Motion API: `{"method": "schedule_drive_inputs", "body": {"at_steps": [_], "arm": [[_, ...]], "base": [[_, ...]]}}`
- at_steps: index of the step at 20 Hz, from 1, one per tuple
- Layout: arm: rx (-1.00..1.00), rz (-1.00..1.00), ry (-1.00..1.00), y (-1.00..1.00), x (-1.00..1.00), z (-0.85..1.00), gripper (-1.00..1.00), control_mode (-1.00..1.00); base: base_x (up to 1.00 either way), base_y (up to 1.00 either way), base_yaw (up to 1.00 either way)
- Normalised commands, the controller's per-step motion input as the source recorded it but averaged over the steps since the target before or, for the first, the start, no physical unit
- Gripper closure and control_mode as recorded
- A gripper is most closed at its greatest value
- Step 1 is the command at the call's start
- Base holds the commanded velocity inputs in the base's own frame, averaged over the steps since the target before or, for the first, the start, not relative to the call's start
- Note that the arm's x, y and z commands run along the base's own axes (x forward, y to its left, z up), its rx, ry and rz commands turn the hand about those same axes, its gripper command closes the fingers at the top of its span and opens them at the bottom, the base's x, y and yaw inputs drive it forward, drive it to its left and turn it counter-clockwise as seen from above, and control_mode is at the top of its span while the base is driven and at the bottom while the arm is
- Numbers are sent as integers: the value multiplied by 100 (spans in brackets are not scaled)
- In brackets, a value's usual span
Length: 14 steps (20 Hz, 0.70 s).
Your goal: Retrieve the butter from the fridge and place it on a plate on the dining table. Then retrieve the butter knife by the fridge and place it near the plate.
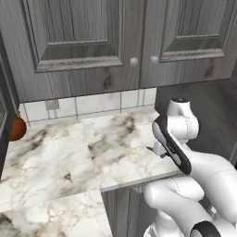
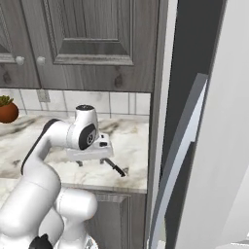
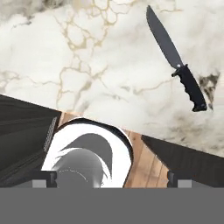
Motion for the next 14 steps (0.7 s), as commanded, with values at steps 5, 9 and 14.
{"method": "schedule_drive_inputs", "body": {"at_steps": [5, 9, 14], "arm": [[-3, 19, 0, -44, 59, -31, -100, -100], [0, 15, -1, -41, 27, -39, -100, -100], [0, 12, 1, -14, 22, -23, -100, -100]], "base": [[0, 0, 0], [0, 0, 0], [0, 0, 0]]}}
